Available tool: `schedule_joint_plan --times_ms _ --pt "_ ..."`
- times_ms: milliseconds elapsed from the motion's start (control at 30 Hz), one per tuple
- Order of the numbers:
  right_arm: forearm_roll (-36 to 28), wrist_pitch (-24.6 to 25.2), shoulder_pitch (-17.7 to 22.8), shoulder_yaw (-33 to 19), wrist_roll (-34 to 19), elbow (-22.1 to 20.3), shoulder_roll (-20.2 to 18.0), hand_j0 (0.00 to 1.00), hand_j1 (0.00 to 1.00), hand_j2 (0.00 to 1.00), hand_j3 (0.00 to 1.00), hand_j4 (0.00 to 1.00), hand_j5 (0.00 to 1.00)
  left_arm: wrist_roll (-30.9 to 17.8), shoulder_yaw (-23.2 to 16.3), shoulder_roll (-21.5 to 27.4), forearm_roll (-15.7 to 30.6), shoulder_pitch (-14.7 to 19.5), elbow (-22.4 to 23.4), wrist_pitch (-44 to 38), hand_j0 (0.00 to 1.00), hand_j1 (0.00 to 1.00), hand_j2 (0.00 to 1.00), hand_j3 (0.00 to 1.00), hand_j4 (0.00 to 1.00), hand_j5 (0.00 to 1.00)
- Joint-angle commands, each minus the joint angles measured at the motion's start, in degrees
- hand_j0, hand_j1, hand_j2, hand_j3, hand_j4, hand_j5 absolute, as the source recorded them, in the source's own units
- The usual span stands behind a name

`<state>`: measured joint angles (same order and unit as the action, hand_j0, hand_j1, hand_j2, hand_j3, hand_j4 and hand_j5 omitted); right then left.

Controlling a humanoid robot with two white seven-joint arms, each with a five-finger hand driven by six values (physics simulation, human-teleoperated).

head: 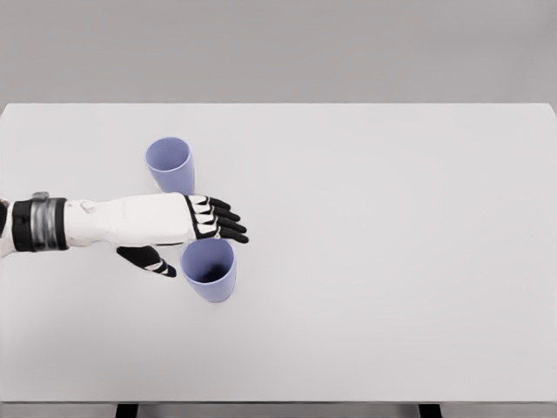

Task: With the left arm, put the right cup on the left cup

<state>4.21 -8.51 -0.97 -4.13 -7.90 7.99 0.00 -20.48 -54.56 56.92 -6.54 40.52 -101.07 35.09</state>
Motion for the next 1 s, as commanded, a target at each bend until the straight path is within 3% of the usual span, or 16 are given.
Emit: schedule_joint_plan --times_ms 0,267,367,967 --pt "0.01 -0.01 0.0 0.0 -0.01 0.0 0.0 1.0 1.0 1.0 1.0 1.0 1.0 0.0 0.07 -0.41 -0.67 0.09 -0.01 -0.09 1.0 1.0 1.0 1.0 1.0 1.0" --pt "0.01 0.07 0.09 0.0 -0.01 0.0 0.0 1.0 1.0 1.0 1.0 1.0 1.0 0.26 -0.11 1.61 -0.76 0.26 -0.01 -0.09 1.0 1.0 1.0 1.0 1.0 1.0" --pt "0.01 0.07 0.09 0.0 -0.01 0.0 0.0 1.0 1.0 1.0 1.0 1.0 1.0 0.17 -0.37 1.09 -3.74 -0.09 -0.01 -0.09 1.0 1.0 1.0 1.0 1.0 1.0" --pt "0.01 -0.01 0.0 0.0 -0.01 0.0 0.0 1.0 1.0 1.0 1.0 1.0 1.0 0.61 -1.25 -1.11 -5.42 0.09 -0.01 -0.09 1.0 1.0 1.0 1.0 1.0 1.0"
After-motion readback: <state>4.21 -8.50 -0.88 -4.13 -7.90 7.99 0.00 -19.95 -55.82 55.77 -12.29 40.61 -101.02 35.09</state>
